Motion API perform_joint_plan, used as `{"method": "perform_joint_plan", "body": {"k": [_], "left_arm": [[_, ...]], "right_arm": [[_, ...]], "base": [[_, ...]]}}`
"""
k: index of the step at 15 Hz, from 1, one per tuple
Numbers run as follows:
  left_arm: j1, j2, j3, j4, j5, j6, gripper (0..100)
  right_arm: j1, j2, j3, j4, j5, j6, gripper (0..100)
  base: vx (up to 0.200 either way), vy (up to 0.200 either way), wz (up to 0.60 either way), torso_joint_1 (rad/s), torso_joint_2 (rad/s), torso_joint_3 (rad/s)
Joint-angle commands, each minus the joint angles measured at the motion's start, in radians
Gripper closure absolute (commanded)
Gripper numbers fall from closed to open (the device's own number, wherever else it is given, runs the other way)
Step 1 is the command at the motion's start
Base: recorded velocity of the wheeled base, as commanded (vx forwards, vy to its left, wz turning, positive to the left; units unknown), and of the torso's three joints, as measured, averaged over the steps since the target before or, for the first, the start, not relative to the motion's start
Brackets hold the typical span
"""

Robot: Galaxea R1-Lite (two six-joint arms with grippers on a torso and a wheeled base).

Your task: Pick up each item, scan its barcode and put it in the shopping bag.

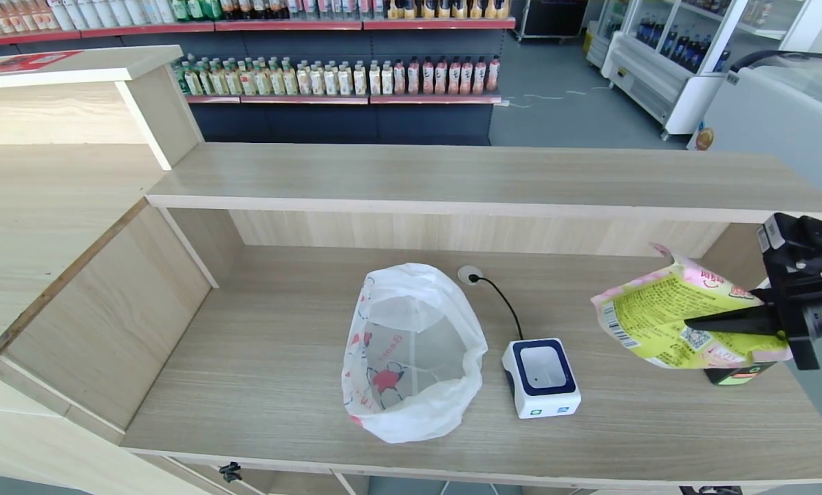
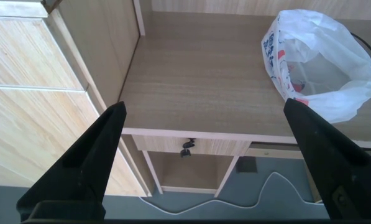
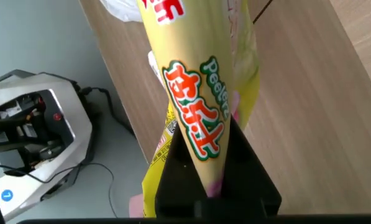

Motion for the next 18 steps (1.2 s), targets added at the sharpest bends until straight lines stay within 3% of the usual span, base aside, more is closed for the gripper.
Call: {"method": "perform_joint_plan", "body": {"k": [1, 5, 7, 10, 12, 14, 16, 18], "left_arm": [[0.0, 0.0, 0.0, 0.0, 0.0, 0.0, 0], [0.0, 0.0, 0.0, 0.0, 0.0, 0.0, 0], [0.0, 0.0, 0.0, 0.0, 0.0, 0.0, 0], [0.0, 0.002, 0.0, 0.0, 0.0, 0.0, 0], [0.0, 0.0, 0.0, 0.0, 0.0, 0.0, 0], [0.0, 0.0, 0.0, 0.0, 0.0, 0.0, 0], [0.0, 0.0, 0.0, 0.0, 0.0, 0.0, 0], [0.0, 0.0, 0.0, 0.0, 0.0, 0.0, 0]], "right_arm": [[-0.023, -0.065, 0.01, 0.018, -0.004, -0.005, 100], [-0.029, -0.06, -0.013, 0.001, -0.004, -0.028, 100], [-0.039, -0.043, -0.007, -0.022, -0.028, -0.114, 100], [-0.053, -0.009, 0.019, -0.03, -0.074, -0.357, 100], [-0.052, 0.024, 0.028, -0.048, -0.077, -0.484, 100], [-0.064, 0.077, 0.028, -0.119, -0.07, -0.792, 100], [-0.099, 0.107, -0.003, -0.125, -0.007, -1.015, 100], [-0.113, 0.103, -0.001, -0.117, 0.117, -1.133, 100]], "base": [[0.0, 0.0, 0.0, 0.0, 0.0, 0.0], [0.0, 0.0, 0.0, 0.0, 0.0, 0.0], [0.0, 0.0, 0.6, -0.002, 0.0, 0.0], [0.0, 0.0, 0.6, 0.002, 0.0, 0.005], [0.0, 0.0, 0.0, 0.0, 0.0, 0.0], [0.0, 0.0, 0.0, 0.0, 0.0, 0.0], [0.0, 0.0, 0.0, 0.0, 0.0, 0.0], [0.0, 0.0, 0.0, 0.0, 0.0, 0.0]]}}
